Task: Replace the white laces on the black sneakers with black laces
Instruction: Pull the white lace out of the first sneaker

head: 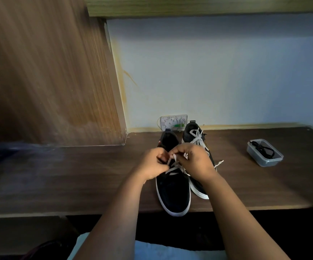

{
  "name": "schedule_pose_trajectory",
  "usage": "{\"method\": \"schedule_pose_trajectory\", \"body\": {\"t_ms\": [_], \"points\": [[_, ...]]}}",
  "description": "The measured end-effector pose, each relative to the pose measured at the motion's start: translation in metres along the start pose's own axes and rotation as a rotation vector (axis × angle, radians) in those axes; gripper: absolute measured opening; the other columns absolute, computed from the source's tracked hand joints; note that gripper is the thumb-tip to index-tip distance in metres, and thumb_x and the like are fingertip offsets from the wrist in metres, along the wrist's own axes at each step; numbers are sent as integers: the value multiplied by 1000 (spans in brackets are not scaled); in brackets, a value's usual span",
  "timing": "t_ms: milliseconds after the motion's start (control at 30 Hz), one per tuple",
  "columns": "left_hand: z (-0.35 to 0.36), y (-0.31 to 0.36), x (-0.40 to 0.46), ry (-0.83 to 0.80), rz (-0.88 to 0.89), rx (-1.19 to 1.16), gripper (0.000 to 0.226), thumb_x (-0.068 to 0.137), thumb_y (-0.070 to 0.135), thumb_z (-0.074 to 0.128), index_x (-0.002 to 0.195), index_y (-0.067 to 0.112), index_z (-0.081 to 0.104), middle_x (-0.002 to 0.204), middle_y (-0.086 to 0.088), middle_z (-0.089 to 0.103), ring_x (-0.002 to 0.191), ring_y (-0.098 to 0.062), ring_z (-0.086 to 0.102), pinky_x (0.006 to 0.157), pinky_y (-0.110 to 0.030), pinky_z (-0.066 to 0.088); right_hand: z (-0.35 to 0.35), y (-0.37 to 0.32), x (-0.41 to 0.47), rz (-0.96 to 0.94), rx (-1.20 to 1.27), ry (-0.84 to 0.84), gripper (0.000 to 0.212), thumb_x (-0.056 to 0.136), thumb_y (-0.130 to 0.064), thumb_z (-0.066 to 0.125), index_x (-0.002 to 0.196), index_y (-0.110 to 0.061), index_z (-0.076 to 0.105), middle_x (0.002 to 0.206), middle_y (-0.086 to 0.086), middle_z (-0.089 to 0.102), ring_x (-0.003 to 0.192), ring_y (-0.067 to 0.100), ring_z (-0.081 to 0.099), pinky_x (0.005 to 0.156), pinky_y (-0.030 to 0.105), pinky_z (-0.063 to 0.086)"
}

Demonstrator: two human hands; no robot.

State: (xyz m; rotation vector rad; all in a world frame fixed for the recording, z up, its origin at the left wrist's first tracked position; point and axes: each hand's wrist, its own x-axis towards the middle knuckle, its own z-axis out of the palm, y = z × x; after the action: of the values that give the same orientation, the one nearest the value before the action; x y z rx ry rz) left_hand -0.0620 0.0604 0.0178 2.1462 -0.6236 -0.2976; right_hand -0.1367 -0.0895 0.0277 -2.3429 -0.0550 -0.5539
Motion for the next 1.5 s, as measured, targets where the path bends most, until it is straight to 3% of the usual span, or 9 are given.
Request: {"method": "schedule_pose_trajectory", "body": {"t_ms": [200, 367, 500, 633, 800, 1033, 1267, 1367, 1500], "points": [[6, 2, 2, 103, 105, 148, 15, 84, 21, 72, 72, 14, 69, 61, 1, 62, 55, -10, 51, 55, -23, 37, -3, 4, -2, 68, 149, 23, 26, 84, 3, 62, 97, -17, 71, 84, -10, 68, 70, 0, 59, 65, 10, 44], [-14, 30, -5, 248, 308, -344, 27, 80, 5, 75, 80, 32, 74, 76, 5, 74, 73, -12, 70, 71, -21, 54, 3, 8, -4, 90, 190, -135, 32, 82, -3, 70, 92, -33, 65, 74, -8, 64, 61, 1, 55, 62, 13, 44], [-9, 31, -8, 182, 323, -331, 23, 78, 6, 77, 85, 28, 73, 80, 6, 73, 72, -6, 68, 69, -17, 51, 14, 13, -4, 97, 262, -113, 5, 82, -10, 74, 85, -13, 75, 80, -2, 73, 78, 12, 68, 76, 30, 55], [-11, 18, -4, 95, 165, -134, 38, 72, 17, 83, 106, 24, 68, 101, 8, 67, 79, -6, 65, 70, -11, 49, 6, 3, -1, 72, 401, 30, 4, 86, -3, 68, 85, -5, 71, 82, 6, 71, 78, 17, 66, 71, 29, 53], [-11, 13, -6, 73, 77, 281, 10, 82, 25, 75, 80, 17, 70, 69, 7, 63, 66, -13, 60, 60, -25, 41, 3, -10, 7, 54, 570, 270, 4, 88, -5, 67, 90, -6, 70, 87, 3, 71, 84, 13, 66, 78, 25, 53], [-27, 39, -11, 317, 235, -688, 10, 83, 7, 72, 79, 16, 72, 67, 7, 68, 67, -5, 61, 69, -19, 50, 12, 11, 1, 122, 407, -108, 14, 82, -14, 75, 96, -14, 72, 80, 8, 69, 70, 12, 66, 68, 24, 52], [-20, 13, -8, 7, 53, -220, 39, 77, 9, 79, 112, 18, 66, 102, 7, 69, 72, -4, 60, 69, -14, 50, 11, -8, 5, 77, 452, 224, 8, 92, -11, 62, 87, -12, 68, 83, -4, 66, 77, 7, 62, 73, 24, 49], [-13, 9, -6, -40, 60, -64, 8, 88, 12, 67, 89, 17, 73, 90, -8, 74, 72, -13, 66, 74, -30, 56, 3, -24, 7, 58, 648, 303, 10, 94, -7, 58, 88, -8, 66, 80, -5, 65, 76, 8, 60, 71, 22, 48], [-21, 23, -6, 222, 47, -487, 25, 97, 2, 49, 84, 13, 67, 85, -8, 69, 59, -6, 62, 56, -15, 45, -1, -33, 7, 111, 810, 342, 13, 96, -6, 54, 88, -12, 62, 79, -2, 64, 75, 9, 60, 73, 26, 51]]}}
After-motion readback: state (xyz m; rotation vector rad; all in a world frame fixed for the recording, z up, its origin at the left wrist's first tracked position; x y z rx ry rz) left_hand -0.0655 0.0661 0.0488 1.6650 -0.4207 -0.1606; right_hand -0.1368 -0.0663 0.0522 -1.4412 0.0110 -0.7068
